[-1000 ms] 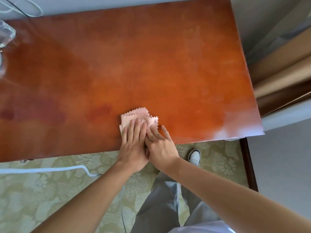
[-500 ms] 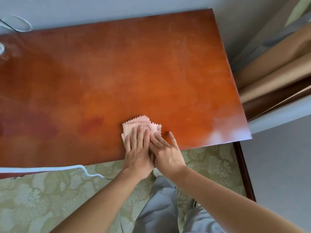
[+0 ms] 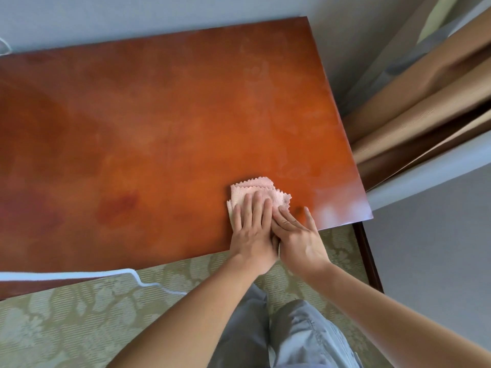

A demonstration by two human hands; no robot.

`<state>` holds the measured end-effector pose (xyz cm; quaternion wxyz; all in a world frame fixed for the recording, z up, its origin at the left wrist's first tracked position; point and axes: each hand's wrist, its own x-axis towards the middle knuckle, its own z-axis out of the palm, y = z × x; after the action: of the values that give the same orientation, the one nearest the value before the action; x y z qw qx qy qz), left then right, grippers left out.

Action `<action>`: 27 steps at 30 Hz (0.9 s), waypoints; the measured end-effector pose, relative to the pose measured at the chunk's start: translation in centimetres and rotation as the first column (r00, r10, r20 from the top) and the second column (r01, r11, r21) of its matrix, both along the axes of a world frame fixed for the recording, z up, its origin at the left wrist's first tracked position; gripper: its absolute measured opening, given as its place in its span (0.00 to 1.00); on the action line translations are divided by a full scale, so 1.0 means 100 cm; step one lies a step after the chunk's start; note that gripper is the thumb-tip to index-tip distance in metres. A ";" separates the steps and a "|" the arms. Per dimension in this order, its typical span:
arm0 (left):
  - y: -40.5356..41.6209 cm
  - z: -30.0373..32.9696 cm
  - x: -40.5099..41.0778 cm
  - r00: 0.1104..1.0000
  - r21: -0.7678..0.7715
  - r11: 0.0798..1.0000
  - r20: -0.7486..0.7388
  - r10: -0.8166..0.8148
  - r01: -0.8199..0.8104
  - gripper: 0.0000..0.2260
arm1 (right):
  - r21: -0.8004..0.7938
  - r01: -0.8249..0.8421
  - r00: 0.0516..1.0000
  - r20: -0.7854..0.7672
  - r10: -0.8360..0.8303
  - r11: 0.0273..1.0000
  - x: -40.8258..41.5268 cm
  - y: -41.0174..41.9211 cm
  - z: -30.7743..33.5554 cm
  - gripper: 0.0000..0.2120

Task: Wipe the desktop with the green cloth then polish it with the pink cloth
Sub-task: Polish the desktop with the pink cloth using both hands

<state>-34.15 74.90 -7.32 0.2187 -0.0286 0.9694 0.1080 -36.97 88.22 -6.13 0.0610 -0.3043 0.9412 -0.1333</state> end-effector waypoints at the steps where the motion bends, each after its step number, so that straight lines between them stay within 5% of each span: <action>1: 0.000 -0.001 -0.001 1.000 -0.005 1.000 0.001 -0.004 0.004 0.35 | 0.010 -0.009 1.000 0.002 0.009 1.000 -0.002 0.000 0.001 0.25; 16: -0.026 0.001 -0.093 0.999 -0.063 0.998 -0.031 -0.024 0.022 0.35 | 0.155 -0.016 0.985 0.173 -0.011 0.988 -0.091 -0.036 0.012 0.24; 27: -0.021 0.001 -0.044 0.997 -0.032 0.998 -0.054 -0.048 0.046 0.36 | 0.162 -0.040 0.974 0.227 0.003 0.986 -0.044 -0.031 0.024 0.25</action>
<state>-38.54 72.79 -7.25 0.1941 -0.0062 0.9769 0.0888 -41.39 85.08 -3.73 0.1943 -0.2912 0.9326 -0.0876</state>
